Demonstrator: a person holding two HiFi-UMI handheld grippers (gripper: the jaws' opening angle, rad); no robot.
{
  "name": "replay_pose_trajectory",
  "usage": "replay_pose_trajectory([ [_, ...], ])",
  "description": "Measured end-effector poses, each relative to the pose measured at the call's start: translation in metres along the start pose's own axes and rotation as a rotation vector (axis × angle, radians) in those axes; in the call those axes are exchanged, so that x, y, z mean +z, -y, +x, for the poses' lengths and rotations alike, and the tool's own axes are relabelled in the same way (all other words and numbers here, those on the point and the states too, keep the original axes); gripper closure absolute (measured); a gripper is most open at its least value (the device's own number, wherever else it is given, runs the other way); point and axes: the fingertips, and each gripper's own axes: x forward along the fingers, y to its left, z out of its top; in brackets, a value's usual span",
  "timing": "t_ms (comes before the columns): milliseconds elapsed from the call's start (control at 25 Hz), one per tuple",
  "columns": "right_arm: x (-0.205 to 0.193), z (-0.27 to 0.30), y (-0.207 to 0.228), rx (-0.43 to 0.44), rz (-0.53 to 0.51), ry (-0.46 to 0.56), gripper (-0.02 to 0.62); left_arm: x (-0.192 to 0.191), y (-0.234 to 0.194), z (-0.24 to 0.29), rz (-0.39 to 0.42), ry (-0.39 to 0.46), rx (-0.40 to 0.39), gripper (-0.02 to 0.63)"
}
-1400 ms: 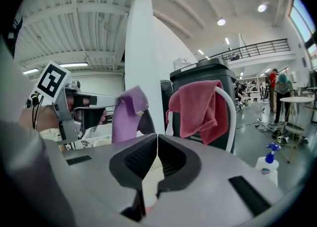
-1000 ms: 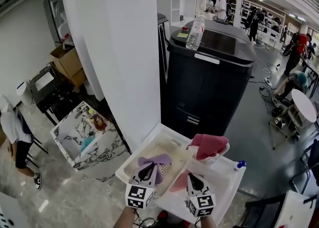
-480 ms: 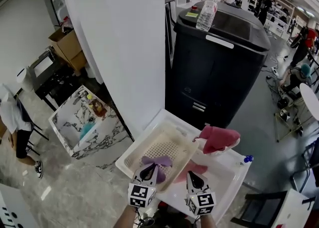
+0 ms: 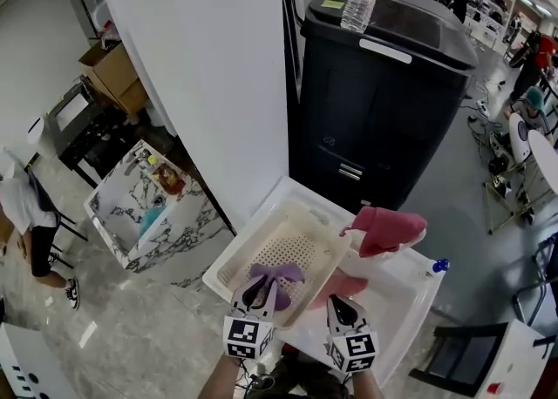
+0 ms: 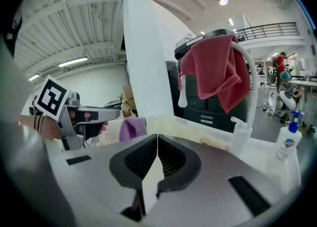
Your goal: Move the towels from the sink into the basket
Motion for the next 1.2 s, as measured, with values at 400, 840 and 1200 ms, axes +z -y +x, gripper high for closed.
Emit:
replay_pose_trajectory([
  [400, 0.006, -0.012, -0.003, -0.017, -0.008, 0.021, 0.566, 0.016, 0.012, -0.008, 0.003, 0.05, -0.054, 0.423],
  [840, 0.021, -0.044, 0.01, -0.075, 0.001, 0.079, 0.566, 0.044, 0.053, -0.016, 0.045, 0.097, -0.16, 0.425],
  [1200, 0.032, -0.092, 0.05, -0.197, 0.008, 0.129, 0.566, 0.054, 0.127, -0.004, 0.052, 0.111, -0.339, 0.472],
])
